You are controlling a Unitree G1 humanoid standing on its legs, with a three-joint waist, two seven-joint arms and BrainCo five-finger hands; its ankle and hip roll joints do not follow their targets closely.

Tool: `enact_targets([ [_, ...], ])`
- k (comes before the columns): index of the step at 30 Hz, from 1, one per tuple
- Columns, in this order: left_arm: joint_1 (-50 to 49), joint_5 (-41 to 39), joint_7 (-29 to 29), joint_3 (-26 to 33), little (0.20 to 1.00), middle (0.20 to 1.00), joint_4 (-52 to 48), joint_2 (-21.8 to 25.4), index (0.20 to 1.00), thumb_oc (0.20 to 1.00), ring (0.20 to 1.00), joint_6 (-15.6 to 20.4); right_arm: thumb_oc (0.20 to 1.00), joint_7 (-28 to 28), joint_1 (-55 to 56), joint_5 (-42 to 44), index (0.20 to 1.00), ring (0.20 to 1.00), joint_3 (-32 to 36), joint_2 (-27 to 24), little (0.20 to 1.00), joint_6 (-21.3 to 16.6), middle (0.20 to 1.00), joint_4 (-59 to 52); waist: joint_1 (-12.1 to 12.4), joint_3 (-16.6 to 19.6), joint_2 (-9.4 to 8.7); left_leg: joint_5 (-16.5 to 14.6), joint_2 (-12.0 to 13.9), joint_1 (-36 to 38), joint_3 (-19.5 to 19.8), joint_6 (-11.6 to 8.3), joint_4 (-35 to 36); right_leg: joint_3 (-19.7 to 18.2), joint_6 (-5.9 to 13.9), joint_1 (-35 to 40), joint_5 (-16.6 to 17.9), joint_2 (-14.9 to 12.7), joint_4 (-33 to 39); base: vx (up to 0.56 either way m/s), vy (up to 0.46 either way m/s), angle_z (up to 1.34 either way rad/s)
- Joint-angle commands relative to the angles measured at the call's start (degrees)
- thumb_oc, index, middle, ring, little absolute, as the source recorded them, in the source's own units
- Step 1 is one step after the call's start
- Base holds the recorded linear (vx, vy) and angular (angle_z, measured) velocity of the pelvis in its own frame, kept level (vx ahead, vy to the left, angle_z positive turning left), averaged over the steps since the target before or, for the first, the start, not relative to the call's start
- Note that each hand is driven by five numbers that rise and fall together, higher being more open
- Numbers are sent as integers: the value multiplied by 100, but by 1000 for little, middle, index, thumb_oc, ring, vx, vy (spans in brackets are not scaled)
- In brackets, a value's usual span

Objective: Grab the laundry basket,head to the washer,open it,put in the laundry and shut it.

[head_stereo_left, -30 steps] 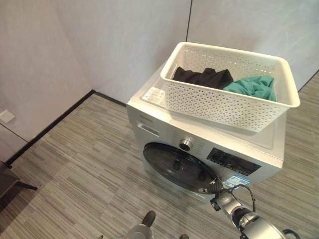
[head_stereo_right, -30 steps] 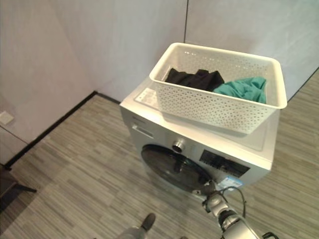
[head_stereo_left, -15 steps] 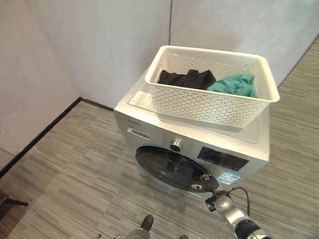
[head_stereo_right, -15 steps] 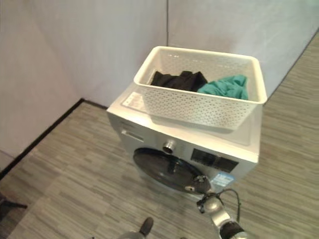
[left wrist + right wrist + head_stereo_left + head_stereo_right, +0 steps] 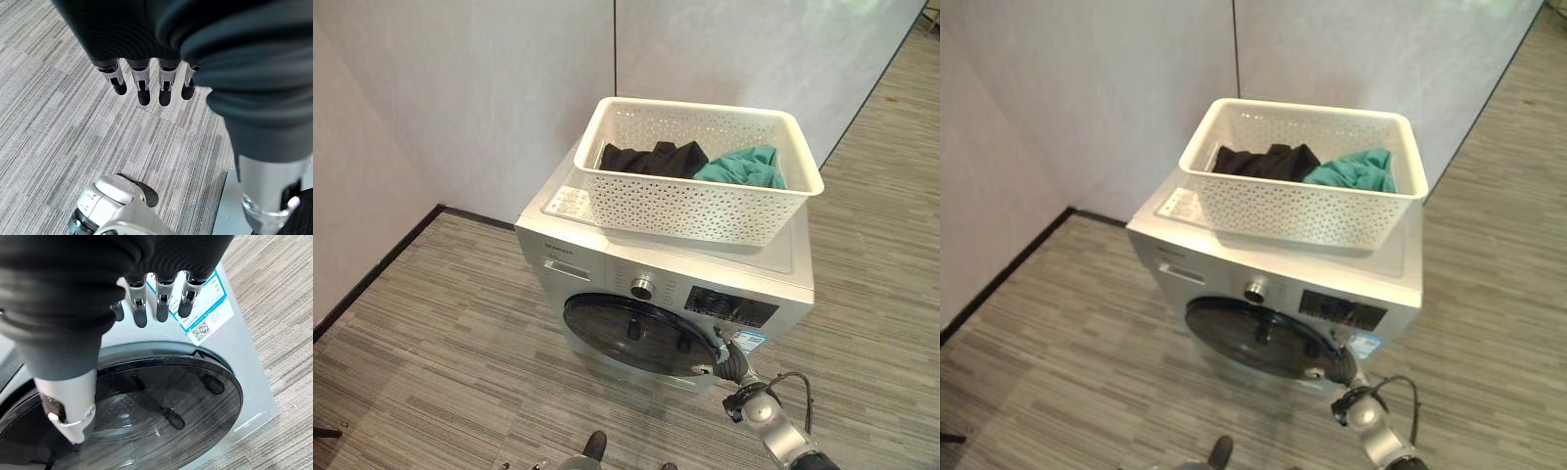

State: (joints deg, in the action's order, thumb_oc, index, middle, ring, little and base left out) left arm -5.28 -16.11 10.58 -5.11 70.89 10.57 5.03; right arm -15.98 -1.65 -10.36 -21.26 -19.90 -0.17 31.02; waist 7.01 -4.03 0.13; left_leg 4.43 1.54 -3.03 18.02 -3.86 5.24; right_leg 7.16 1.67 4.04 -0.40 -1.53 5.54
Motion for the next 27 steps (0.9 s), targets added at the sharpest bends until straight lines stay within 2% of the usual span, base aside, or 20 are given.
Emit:
enact_targets([
  [1, 203, -339, -86, 53, 1000, 1000, 495, -86, 1000, 1000, 1000, 146, 1000, -113, -279, -253, 1000, 1000, 217, -145, 1000, -188, 1000, -120, 114, 75, -92, -425, 142, 129, 5, 149, -24, -288, 417, -20, -215, -605, -54, 0, 0, 0],
  [6, 110, -524, -131, 49, 1000, 1000, 381, -101, 1000, 1000, 1000, 221, 1000, -223, -638, -299, 1000, 1000, 37, -33, 1000, -171, 1000, 688, 245, 30, -14, -370, 97, 65, 81, 148, -24, -226, 421, -16, -226, -621, -54, 0, 0, 0],
  [9, 30, -566, -166, -105, 1000, 1000, 261, -100, 1000, 1000, 1000, 285, 1000, -413, -1039, -298, 1000, 1000, -116, 101, 1000, -167, 1000, 1621, 392, -7, 87, -307, 24, -1, 223, 146, -24, -109, 422, 2, -239, -637, -54, -12, 15, 15],
  [11, 23, -623, -179, -218, 1000, 1000, 107, -88, 1000, 1000, 1000, 333, 1000, -516, -1320, -346, 1000, 1000, -221, 122, 1000, -122, 1000, 2213, 505, -50, 165, -249, -29, -69, 320, 140, -24, -44, 424, -18, -238, -653, -54, -57, 29, 24],
  [12, 46, -671, -212, -364, 1000, 1000, -48, -66, 1000, 1000, 1000, 371, 1000, -579, -1653, -309, 1000, 1000, -299, 175, 1000, -89, 1000, 2975, 643, -104, 273, -163, -97, -179, 445, 117, -24, 77, 434, -53, -236, -675, -54, -68, 24, 32],
  [13, 49, -672, -212, -363, 1000, 1000, -49, -65, 1000, 1000, 1000, 370, 1000, -582, -1665, -306, 1000, 1000, -301, 179, 1000, -98, 1000, 2991, 634, -104, 272, -161, -98, -185, 454, 116, -24, 86, 434, -55, -237, -675, -54, -78, 39, 31],
  [15, 95, -682, -252, -523, 1000, 1000, -146, -54, 1000, 1000, 1000, 383, 1000, -547, -1942, -214, 1000, 1000, -401, 242, 1000, -77, 1000, 3593, 761, -133, 396, -81, -173, -296, 591, 88, -24, 222, 442, -91, -237, -698, -54, -53, 40, 30],
  [20, 184, -569, -241, -690, 1000, 1000, -20, -21, 1000, 1000, 1000, 345, 1000, -420, -2239, -159, 1000, 1000, -694, 566, 1000, -36, 1000, 4095, 979, -77, 576, 18, -268, -408, 745, 67, -24, 360, 447, -116, -244, -730, -54, -3, 37, 29],
  [23, 170, -514, -221, -703, 1000, 1000, 81, -45, 1000, 1000, 1000, 328, 1000, -352, -2231, -124, 1000, 1000, -828, 778, 1000, -45, 1000, 4135, 1040, -10, 588, 9, -271, -397, 756, 78, -24, 341, 446, -108, -258, -733, -54, 48, 31, 26],
  [24, 163, -482, -211, -703, 1000, 1000, 131, -49, 1000, 1000, 1000, 324, 802, -310, -2205, -114, 802, 802, -869, 858, 802, -48, 802, 4139, 1049, 14, 583, 4, -270, -389, 753, 79, -24, 337, 442, -97, -267, -736, -54, 38, 23, -13],
  [25, 163, -469, -195, -705, 1000, 1000, 149, -44, 1000, 1000, 1000, 321, 796, -278, -2201, -104, 796, 796, -938, 930, 796, -54, 796, 4091, 1050, 22, 571, 0, -269, -380, 749, 81, -24, 335, 438, -90, -267, -737, -54, 31, 17, -24],
  [26, 169, -444, -185, -704, 1000, 1000, 179, -58, 1000, 1000, 1000, 315, 752, -243, -2174, -91, 752, 752, -995, 1005, 752, -67, 752, 4076, 1052, 34, 559, -6, -267, -367, 754, 80, -24, 336, 435, -80, -273, -742, -54, 22, 11, -13],
  [27, 166, -436, -172, -712, 1000, 1000, 192, -67, 1000, 1000, 1000, 315, 752, -204, -2136, -59, 752, 752, -1049, 1079, 752, -76, 752, 4037, 1047, 42, 542, -11, -267, -359, 753, 80, -24, 337, 430, -70, -275, -746, -54, 23, 8, -9],
])
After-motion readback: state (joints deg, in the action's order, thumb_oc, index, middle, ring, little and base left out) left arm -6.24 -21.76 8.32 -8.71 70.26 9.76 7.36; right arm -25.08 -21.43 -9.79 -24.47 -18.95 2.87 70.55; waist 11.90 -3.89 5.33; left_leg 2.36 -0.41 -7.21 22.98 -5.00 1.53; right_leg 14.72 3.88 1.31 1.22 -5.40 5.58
